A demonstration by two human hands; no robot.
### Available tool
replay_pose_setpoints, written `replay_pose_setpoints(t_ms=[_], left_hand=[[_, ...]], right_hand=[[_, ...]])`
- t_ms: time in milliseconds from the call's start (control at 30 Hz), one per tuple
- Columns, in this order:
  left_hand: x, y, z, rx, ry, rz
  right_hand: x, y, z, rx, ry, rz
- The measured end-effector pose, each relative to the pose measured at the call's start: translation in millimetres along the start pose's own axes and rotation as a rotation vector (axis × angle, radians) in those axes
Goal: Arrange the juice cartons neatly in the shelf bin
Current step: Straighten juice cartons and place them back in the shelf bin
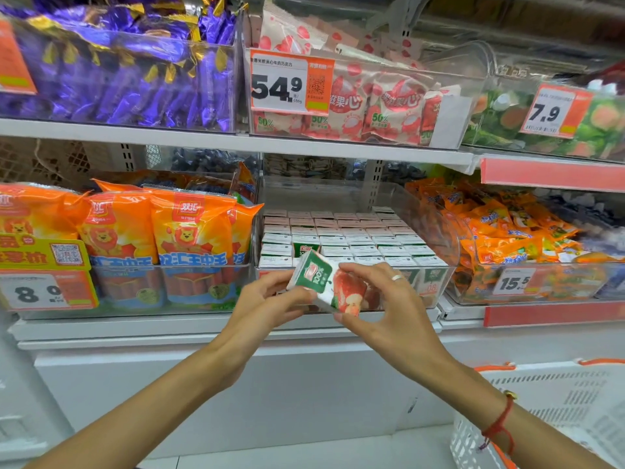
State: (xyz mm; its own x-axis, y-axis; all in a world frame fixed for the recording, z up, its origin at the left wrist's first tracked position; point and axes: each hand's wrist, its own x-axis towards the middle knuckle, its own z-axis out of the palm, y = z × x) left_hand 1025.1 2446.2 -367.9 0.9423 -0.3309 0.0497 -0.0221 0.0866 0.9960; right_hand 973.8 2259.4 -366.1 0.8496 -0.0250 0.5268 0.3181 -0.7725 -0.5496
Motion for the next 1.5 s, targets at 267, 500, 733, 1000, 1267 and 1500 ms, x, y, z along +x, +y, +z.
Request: replay_pose_setpoints(t_ms=[267, 500, 733, 1000, 1267, 1500], left_hand=[[4.6, 5.0, -7.8, 0.114, 0.185, 0.083], [31.2, 37.4, -11.1, 0.393, 0.360, 0.434], [69.0, 32.1, 7.4, 0.794, 0.217, 0.512], [85.5, 55.1, -5.6, 1.327, 0.048, 0.453], [120.8, 67.6, 8.1, 1.596, -0.186, 0.291], [124.9, 40.7, 3.1, 1.486, -0.227, 0.234]], right_hand=[[24.1, 9.4, 13.3, 0.001, -0.125, -0.188], [53.9, 51.4, 22.3, -0.384, -0.152, -0.023], [53.5, 61.5, 26.1, -0.467, -0.139, -0.085], [52.3, 63.4, 27.3, -0.486, -0.146, -0.099], [51.5, 64.4, 26.2, -0.507, -0.156, -0.114], [51.1, 64.8, 26.1, -0.506, -0.153, -0.111]])
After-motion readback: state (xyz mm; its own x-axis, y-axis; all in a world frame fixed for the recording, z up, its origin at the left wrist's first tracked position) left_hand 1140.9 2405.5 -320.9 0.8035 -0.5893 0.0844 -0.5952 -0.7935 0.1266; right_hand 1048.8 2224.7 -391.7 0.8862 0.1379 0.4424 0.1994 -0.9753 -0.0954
